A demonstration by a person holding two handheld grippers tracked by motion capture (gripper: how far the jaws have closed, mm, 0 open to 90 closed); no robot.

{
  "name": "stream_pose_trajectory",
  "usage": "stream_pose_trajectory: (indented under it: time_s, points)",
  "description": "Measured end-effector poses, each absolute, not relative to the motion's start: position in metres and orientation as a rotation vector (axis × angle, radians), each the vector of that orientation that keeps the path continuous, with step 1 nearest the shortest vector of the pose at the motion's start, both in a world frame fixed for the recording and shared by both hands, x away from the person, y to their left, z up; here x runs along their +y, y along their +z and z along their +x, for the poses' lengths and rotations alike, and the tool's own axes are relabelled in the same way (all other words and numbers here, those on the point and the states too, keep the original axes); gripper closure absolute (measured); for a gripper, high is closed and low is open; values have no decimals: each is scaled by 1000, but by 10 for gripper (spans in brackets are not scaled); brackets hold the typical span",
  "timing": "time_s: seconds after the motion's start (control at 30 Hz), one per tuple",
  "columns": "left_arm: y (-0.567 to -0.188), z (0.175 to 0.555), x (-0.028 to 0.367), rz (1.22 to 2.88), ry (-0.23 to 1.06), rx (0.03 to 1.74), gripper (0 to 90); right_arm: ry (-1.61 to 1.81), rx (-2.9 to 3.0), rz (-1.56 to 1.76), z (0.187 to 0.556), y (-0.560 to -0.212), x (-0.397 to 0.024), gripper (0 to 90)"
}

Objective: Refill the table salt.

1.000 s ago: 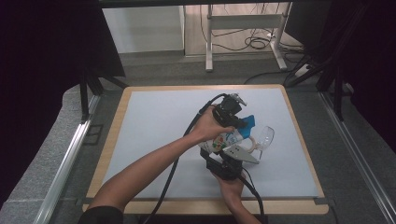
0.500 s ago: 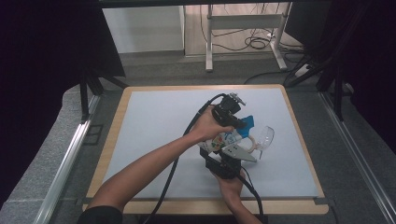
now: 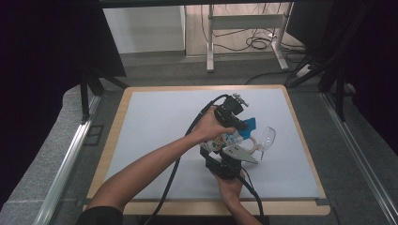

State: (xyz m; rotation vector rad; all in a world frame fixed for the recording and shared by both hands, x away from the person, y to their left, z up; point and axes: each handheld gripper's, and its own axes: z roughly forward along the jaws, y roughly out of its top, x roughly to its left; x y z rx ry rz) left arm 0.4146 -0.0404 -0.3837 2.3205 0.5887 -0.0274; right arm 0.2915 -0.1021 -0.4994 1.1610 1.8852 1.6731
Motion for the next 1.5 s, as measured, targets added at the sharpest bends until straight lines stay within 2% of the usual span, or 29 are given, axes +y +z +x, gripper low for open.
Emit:
stream_pose_trajectory:
  time_s: [1.5]
  points:
    - [-384,416,-46,2362,-13,583,897,1775,1790,1225,295,-499,-96,572]
